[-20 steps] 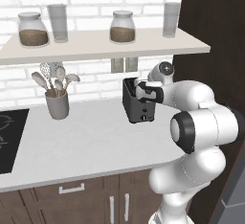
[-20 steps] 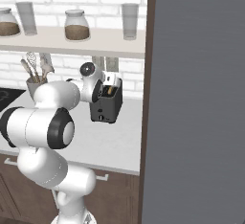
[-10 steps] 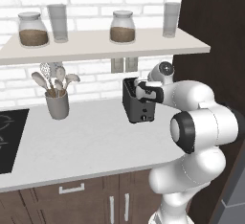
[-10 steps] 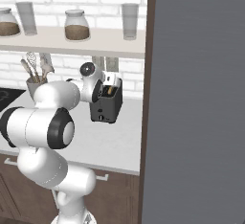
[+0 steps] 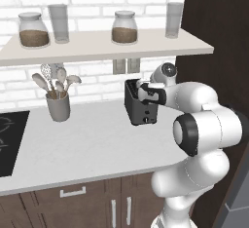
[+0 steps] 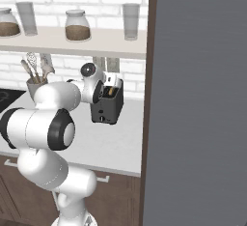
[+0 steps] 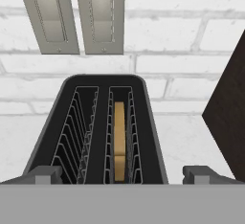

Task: Start the toaster. Once the lever pops up, take the bread to the plate on the dining counter.

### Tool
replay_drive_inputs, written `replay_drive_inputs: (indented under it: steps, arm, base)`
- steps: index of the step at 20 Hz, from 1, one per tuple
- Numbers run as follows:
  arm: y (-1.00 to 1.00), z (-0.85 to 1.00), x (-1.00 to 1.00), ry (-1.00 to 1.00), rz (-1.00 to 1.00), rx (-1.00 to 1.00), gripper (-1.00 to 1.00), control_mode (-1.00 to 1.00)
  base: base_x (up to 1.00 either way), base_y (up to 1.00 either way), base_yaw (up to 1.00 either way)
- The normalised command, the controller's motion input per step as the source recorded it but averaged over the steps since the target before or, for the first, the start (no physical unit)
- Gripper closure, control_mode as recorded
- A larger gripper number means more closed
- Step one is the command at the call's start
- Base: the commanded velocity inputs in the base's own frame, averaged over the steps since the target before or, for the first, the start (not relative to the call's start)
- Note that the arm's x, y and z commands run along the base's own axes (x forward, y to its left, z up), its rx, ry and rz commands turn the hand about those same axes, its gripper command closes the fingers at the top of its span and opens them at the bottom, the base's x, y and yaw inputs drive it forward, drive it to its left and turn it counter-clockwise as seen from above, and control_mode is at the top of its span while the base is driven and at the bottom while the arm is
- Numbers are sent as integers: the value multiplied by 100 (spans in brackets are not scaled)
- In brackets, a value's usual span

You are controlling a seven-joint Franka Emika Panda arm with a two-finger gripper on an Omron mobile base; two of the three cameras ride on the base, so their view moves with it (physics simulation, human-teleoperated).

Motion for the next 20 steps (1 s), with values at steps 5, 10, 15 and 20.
replay_drive_inputs:
  steps: [5,10,15,20]
  arm:
    - [0,0,0,0,0,0,-100,-100]
    - [0,0,0,0,0,0,-100,-100]
    - [0,0,0,0,0,0,-100,-100]
    - [0,0,0,0,0,0,-100,-100]
  base:
    - [0,0,0]
    - [0,0,0]
    - [0,0,0]
    - [0,0,0]
